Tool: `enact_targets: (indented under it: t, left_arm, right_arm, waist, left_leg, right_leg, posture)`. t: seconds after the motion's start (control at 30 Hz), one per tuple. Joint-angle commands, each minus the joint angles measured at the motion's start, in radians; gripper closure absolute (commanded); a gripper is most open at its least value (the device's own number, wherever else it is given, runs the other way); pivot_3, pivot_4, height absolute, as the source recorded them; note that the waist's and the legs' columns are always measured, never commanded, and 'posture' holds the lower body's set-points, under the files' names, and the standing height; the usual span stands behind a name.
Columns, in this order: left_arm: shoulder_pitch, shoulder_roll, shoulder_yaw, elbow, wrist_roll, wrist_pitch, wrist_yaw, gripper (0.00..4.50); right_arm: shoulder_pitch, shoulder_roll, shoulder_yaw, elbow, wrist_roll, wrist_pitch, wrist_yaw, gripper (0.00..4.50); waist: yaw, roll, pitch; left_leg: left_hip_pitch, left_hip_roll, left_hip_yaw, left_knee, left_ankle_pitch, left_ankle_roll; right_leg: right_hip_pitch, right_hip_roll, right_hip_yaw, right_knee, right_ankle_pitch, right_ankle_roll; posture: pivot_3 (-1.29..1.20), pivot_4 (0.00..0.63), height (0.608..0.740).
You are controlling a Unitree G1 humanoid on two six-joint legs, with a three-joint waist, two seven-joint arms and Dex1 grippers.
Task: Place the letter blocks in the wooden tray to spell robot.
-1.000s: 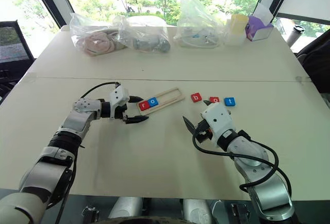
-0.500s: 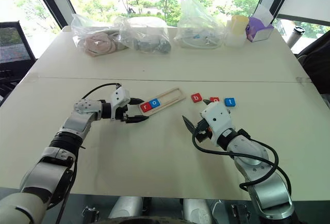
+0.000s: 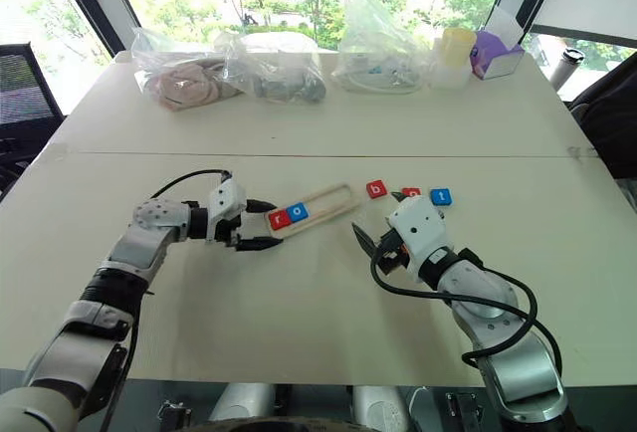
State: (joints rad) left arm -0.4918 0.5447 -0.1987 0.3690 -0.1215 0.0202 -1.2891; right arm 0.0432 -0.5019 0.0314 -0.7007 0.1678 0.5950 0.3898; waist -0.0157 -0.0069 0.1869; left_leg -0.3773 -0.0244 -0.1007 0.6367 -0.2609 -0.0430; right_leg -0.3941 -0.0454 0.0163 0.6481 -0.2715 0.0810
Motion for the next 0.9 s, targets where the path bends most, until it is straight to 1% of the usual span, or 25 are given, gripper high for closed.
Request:
enact_targets:
  t: [0.03, 0.17, 0.3, 0.5, 0.7, 0.87, 0.9]
  left_arm:
    - [0.045, 0.031, -0.062, -0.058, -0.003, 0.027, -0.098, 1.24]
    - [0.054, 0.044, -0.092, -0.110, -0.016, 0.004, -0.168, 1.24]
    - [0.031, 0.024, -0.123, -0.084, 0.005, -0.067, -0.190, 1.24]
    - [0.023, 0.011, -0.146, -0.014, 0.041, -0.154, -0.173, 1.24]
    - [0.001, -0.008, -0.139, 0.048, 0.052, -0.190, -0.148, 1.24]
    - [-0.005, -0.016, -0.142, 0.072, 0.058, -0.197, -0.143, 1.24]
    - [-0.007, -0.017, -0.143, 0.076, 0.061, -0.201, -0.141, 0.74]
  right_arm:
    - [-0.017, -0.015, -0.029, -0.012, 0.000, -0.019, 0.012, 0.00]
    - [-0.028, -0.034, -0.063, 0.008, 0.003, -0.027, 0.025, 0.00]
    - [-0.030, -0.047, -0.089, 0.018, 0.004, -0.034, 0.036, 0.00]
    - [-0.027, -0.044, -0.090, 0.011, 0.000, -0.031, 0.036, 0.00]
    - [-0.028, -0.042, -0.084, 0.007, -0.001, -0.028, 0.036, 0.00]
    - [-0.035, -0.040, -0.076, 0.010, 0.000, -0.027, 0.037, 0.00]
    - [-0.037, -0.041, -0.074, 0.012, 0.000, -0.027, 0.038, 0.00]
  waist:
    - [0.003, 0.000, 0.000]
    - [0.005, 0.000, 0.000]
    - [0.007, 0.000, 0.000]
    - [0.006, 0.000, 0.000]
    - [0.009, 0.000, 0.000]
    - [0.009, 0.000, 0.000]
    - [0.009, 0.000, 0.000]
  left_leg:
    - [0.001, 0.000, 0.000, -0.001, 0.000, 0.000]
    - [0.001, 0.000, 0.000, -0.003, 0.000, 0.000]
    - [0.001, 0.000, 0.001, -0.003, 0.000, 0.000]
    - [0.001, 0.000, 0.002, -0.003, 0.000, 0.000]
    - [0.002, -0.001, 0.002, -0.002, 0.000, 0.000]
    - [0.003, 0.000, 0.008, -0.001, 0.002, 0.003]
    - [0.003, 0.000, 0.009, -0.001, 0.002, 0.004]
  right_leg:
    - [0.000, 0.000, 0.000, 0.000, 0.000, 0.000]
    - [0.000, 0.000, 0.000, -0.001, -0.001, -0.002]
    - [0.000, 0.000, 0.000, -0.002, -0.001, -0.002]
    - [0.000, 0.000, 0.000, -0.002, -0.001, -0.001]
    - [0.002, 0.000, 0.000, -0.002, -0.002, -0.002]
    - [0.003, -0.002, 0.002, -0.002, -0.003, -0.003]
    - [0.003, -0.002, 0.003, -0.002, -0.003, -0.003]
  posture:
    - [0.00, 0.150, 0.740]
    - [0.00, 0.150, 0.740]
    - [0.00, 0.150, 0.740]
    - [0.00, 0.150, 0.740]
    - [0.00, 0.150, 0.740]
    - [0.00, 0.150, 0.740]
    - [0.00, 0.150, 0.740]
